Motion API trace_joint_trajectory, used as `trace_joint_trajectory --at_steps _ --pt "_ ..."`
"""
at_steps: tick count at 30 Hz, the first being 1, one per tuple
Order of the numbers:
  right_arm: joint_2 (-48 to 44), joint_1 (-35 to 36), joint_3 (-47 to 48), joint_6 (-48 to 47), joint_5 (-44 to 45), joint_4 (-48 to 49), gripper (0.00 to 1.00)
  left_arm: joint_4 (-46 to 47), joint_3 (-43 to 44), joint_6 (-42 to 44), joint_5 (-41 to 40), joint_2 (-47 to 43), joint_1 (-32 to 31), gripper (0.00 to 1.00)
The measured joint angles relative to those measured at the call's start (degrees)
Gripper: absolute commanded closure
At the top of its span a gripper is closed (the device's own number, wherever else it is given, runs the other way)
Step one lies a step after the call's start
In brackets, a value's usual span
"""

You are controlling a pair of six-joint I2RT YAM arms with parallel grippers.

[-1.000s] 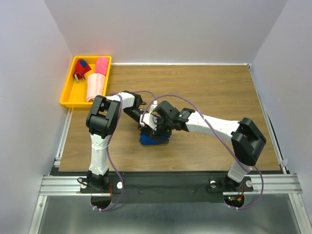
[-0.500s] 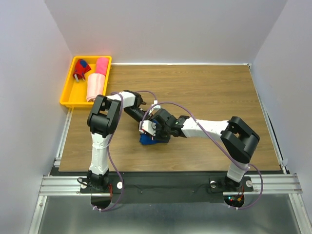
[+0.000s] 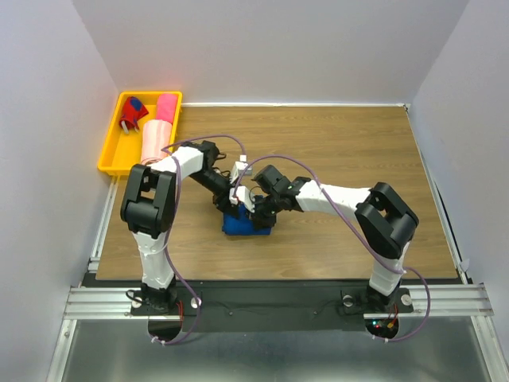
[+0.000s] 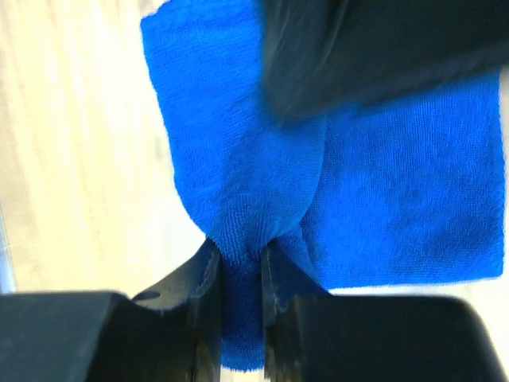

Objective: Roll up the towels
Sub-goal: Roll the towel

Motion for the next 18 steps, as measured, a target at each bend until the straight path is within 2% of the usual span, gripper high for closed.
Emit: trace_joint_trajectory --at_steps 1,10,18 --pt "0.5 -0.5 0.9 0.3 -2.0 -1.1 1.0 0.9 -0.4 -0.1 -0.5 -0.7 1.0 0.39" --pt "6.3 -3.3 8.5 3.8 -11.7 -12.5 1.0 8.7 -6.3 -3.6 -1.3 -9.7 13.7 0.36" --pt "12.0 -3.4 16.9 7.9 -14.6 -24.5 1.0 22.6 -15.2 -11.1 -4.6 -26.7 20.1 0.32"
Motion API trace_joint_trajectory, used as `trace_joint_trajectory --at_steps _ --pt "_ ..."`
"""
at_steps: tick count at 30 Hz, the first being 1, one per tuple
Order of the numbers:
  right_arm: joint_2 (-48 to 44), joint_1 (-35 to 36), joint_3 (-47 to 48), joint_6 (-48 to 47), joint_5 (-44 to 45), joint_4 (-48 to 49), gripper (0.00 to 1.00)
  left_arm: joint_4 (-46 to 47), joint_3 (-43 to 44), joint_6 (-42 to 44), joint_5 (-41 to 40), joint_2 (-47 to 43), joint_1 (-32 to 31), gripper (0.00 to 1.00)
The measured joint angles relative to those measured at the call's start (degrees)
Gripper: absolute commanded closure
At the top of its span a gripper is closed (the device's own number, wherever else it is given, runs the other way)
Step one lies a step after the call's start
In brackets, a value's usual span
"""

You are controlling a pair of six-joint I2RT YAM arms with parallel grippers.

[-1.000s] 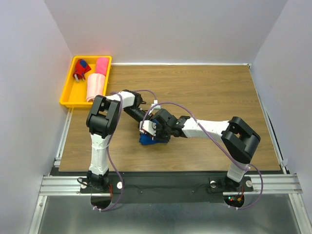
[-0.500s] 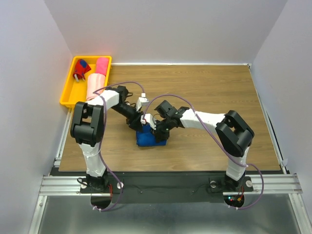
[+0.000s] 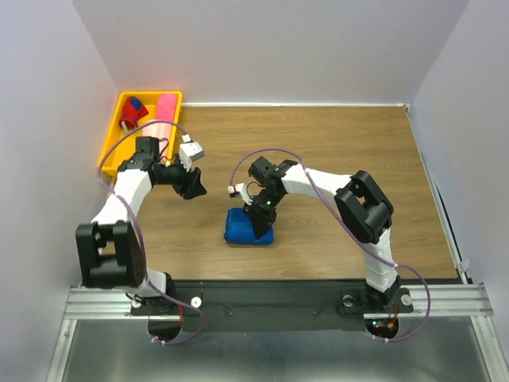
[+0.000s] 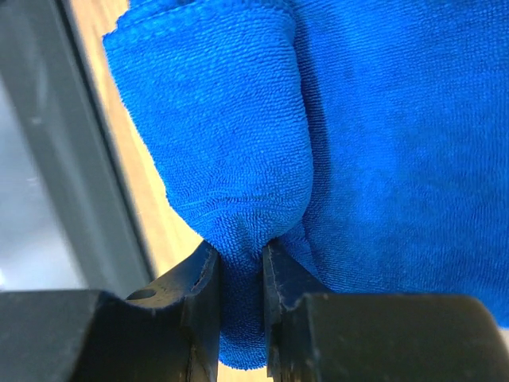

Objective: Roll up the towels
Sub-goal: Roll the towel

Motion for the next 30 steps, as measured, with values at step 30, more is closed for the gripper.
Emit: trace_joint_trajectory --at_steps 30 --pt "26.6 -5.9 22.1 5.2 -24.4 -25.9 0.92 20.3 -30.3 8.9 -34.8 -23.8 -50.9 0.2"
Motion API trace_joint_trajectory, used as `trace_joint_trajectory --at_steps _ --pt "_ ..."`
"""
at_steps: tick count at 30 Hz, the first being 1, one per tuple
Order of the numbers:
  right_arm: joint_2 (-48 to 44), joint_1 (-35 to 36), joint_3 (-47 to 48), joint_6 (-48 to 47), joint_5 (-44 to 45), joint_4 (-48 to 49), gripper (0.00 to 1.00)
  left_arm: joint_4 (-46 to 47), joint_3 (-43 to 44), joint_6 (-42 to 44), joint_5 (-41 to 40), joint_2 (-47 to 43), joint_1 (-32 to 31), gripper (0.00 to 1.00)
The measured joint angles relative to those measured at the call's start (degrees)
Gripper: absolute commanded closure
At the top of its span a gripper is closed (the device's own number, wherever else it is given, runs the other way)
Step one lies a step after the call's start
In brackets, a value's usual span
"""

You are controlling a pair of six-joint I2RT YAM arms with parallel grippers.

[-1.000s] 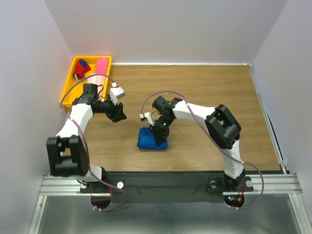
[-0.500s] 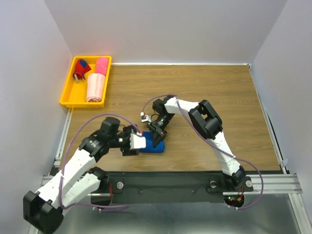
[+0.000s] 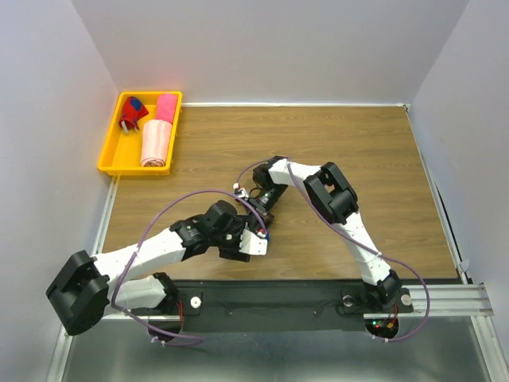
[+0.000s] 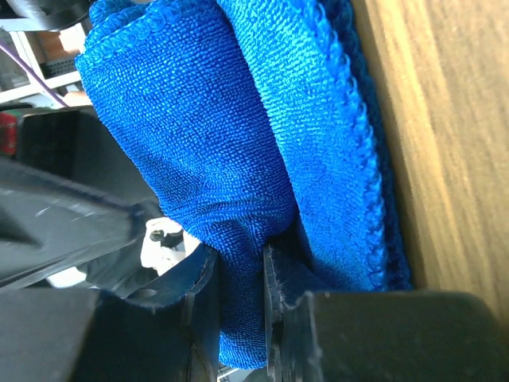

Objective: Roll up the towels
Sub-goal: Roll the towel

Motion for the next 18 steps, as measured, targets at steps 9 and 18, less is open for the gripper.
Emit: trace_joint_trajectory --at_steps 9,18 --pt "0.7 -0.7 0.7 -1.0 -0.9 -0.7 0.68 4.2 -0.9 -2.2 -3.5 7.2 -0.7 0.84" --pt "-2.1 -6.4 1.4 1.5 1.2 0.5 0.45 0.6 5.9 -5.1 2.0 13.8 3.1 0.98"
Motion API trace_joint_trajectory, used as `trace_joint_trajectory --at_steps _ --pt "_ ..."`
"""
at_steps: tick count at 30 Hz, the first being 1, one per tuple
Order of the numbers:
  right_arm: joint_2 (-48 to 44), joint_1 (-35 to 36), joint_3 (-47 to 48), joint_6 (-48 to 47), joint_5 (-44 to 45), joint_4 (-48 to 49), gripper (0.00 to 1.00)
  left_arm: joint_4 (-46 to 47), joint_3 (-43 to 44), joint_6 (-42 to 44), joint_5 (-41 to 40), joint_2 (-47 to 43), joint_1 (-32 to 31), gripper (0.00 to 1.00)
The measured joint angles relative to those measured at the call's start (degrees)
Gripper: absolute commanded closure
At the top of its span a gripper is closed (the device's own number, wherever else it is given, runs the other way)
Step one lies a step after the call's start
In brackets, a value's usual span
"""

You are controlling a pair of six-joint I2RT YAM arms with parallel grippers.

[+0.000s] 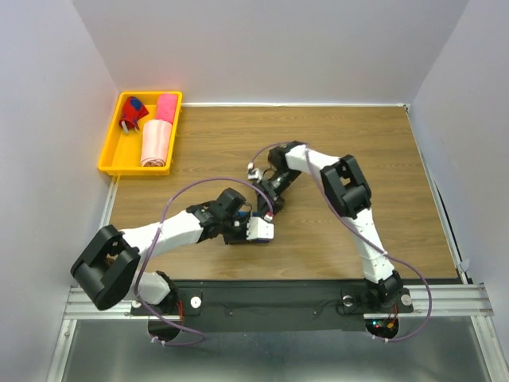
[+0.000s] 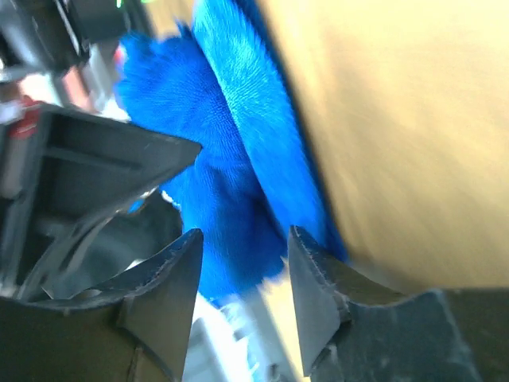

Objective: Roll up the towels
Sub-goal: Roll the towel

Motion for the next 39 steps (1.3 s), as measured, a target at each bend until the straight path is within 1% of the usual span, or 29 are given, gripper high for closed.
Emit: trace_joint_trajectory --at_steps 3,4,6,9,12,13,14,16,20,22,26,27,30,35,39 --pt "-5.2 -5.1 -0.3 1.6 3.0 5.4 0.43 -3.8 3.8 -0.1 5.6 3.7 3.9 0.98" --pt "-7.3 -6.8 -0.5 1.8 3.5 6.8 0.39 -5.8 5.7 0.0 8.3 5.5 5.9 0.98" --pt "-13.6 -10.6 -2.3 2.3 5.1 10.7 0.35 -8.7 8.8 0.5 12.5 8.7 8.7 0.97" --pt "-22.1 -13.9 -5.6 2.1 7.0 14.1 0.33 -14.9 14.7 1.7 19.3 14.6 12.9 0.97" --pt "-31.4 -14.1 -11.3 0.5 9.2 17.8 0.21 -21.6 20.7 3.6 25.8 21.4 16.8 0.93" --pt "-34.9 -13.6 -13.5 -0.2 10.0 18.8 0.16 -23.9 22.6 4.3 28.0 23.7 18.0 0.92" --pt "-36.4 -13.2 -14.8 -1.0 10.4 19.6 0.08 -25.8 24.2 4.8 29.7 25.5 18.8 0.92" --pt "-42.0 -12.1 -19.4 -3.2 12.0 21.5 0.07 -30.2 27.7 5.8 33.6 29.9 21.1 0.91" --pt "-47.7 -8.7 -25.4 -6.9 17.3 24.6 0.07 -38.2 33.7 7.8 39.4 37.4 24.3 0.89" --pt "-50.6 -5.2 -29.8 -8.8 22.5 27.9 0.07 -42.7 36.9 8.6 42.3 41.4 25.6 0.89" --pt "-53.9 5.4 -37.1 -11.4 31.9 34.7 0.08 -46.8 39.6 9.6 44.1 44.7 26.8 0.89" --pt "-53.9 8.5 -38.4 -11.8 33.8 36.3 0.09 -47.4 40.0 9.7 44.2 45.0 27.0 0.89" --pt "-53.1 13.6 -40.6 -12.9 39.4 41.9 0.09 -48.9 41.1 10.5 44.0 45.8 27.0 0.88" --pt "-49.7 17.2 -40.7 -14.7 44.5 48.6 0.09 -49.8 41.6 11.1 44.0 46.3 27.1 0.85" --pt "-46.5 18.9 -41.2 -16.3 46.1 52.6 0.1 -50.2 41.9 11.4 44.1 46.6 27.1 0.83"
